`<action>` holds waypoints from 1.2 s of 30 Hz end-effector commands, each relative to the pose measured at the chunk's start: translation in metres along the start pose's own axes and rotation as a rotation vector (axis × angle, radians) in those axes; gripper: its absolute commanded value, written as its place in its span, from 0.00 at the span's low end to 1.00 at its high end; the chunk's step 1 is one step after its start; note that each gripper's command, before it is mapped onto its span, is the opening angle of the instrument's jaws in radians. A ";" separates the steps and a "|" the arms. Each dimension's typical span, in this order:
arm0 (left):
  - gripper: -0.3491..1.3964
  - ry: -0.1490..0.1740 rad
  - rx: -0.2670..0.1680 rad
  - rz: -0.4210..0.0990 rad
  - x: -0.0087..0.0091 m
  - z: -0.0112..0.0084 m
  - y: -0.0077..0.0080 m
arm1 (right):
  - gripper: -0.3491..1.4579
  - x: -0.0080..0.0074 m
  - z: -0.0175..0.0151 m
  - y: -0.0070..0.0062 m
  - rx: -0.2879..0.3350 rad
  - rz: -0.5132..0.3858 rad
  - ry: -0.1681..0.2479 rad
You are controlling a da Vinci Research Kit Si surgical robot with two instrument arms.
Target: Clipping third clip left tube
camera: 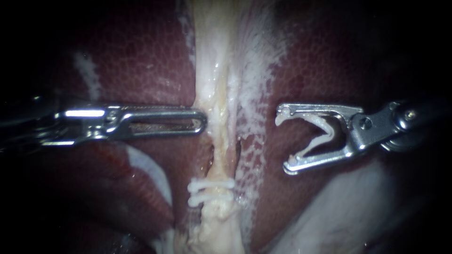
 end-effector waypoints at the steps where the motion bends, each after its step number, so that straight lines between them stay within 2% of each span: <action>1: 0.00 0.000 0.000 0.000 0.0000 0.0000 0.0000 | 0.52 0.0000 0.0000 0.0000 0.000 0.000 0.000; 11: 0.00 0.002 0.003 -0.002 -0.0004 -0.0005 -0.0001 | 0.52 -0.0004 0.0002 -0.0001 -0.001 -0.002 -0.001; 16: 0.00 0.007 0.012 -0.010 -0.0018 -0.0019 -0.0003 | 0.52 -0.0021 0.0018 -0.0003 -0.009 -0.013 -0.005; 22: 0.00 -0.005 0.009 -0.025 -0.0032 -0.0040 -0.0015 | 0.52 -0.0059 0.0058 -0.0006 -0.003 0.033 -0.002; 28: 0.00 -0.014 0.015 -0.020 -0.0041 -0.0054 -0.0024 | 0.52 -0.0085 0.0094 -0.0007 0.013 0.062 0.002; 36: 0.00 -0.017 0.016 -0.020 -0.0042 -0.0058 -0.0029 | 0.52 -0.0099 0.0124 -0.0007 0.027 0.080 0.005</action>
